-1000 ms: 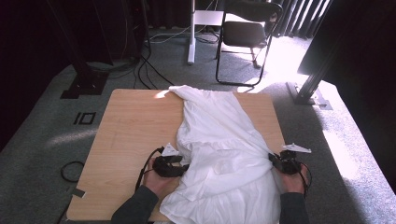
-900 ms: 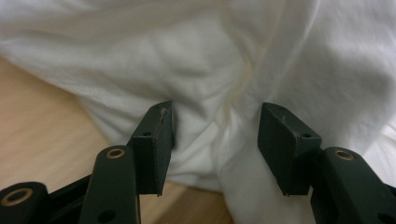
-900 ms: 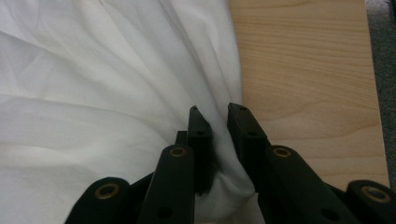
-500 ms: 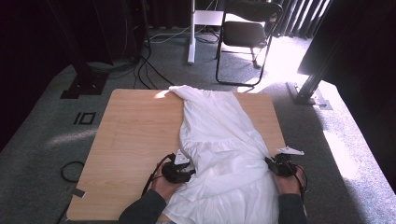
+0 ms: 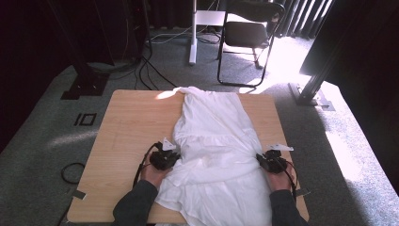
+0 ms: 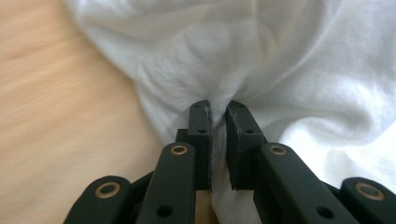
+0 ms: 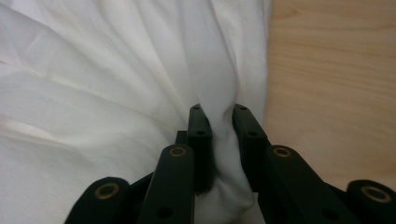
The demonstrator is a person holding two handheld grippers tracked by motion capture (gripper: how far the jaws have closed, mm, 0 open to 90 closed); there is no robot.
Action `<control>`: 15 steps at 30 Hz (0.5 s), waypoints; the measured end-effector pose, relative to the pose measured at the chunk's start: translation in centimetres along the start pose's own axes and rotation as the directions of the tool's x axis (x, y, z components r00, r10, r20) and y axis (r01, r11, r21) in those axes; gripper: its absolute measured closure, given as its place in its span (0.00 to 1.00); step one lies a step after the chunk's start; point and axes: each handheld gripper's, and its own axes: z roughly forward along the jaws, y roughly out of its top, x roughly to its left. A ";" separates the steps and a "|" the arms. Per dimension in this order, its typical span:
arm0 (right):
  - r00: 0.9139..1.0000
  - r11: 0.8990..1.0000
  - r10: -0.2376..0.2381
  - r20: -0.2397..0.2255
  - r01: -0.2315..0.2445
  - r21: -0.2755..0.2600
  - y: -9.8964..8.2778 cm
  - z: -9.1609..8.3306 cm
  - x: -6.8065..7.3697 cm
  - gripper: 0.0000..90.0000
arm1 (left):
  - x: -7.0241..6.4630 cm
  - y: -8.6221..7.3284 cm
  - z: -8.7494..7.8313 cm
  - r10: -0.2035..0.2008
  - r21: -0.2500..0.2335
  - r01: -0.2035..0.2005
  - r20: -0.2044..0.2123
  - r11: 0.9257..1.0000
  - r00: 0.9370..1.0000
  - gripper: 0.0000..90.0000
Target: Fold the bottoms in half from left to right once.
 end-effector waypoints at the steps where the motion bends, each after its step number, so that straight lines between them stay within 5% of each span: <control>1: 1.000 1.000 -0.006 -0.002 0.006 -0.004 0.3 0.4 0.3 0.89 | 0.7 0.1 0.0 -0.010 0.002 0.010 -0.013 1.000 1.000 0.92; 10: 0.999 1.000 -0.010 -0.040 0.009 -0.022 3.9 4.3 1.8 0.88 | 5.3 0.9 0.3 -0.061 0.015 0.063 -0.114 0.998 0.992 0.92; 15: 1.000 1.000 0.024 -0.019 -0.024 0.001 5.5 5.4 2.0 0.80 | 5.5 0.5 0.0 -0.079 0.001 0.079 -0.093 0.997 0.993 0.91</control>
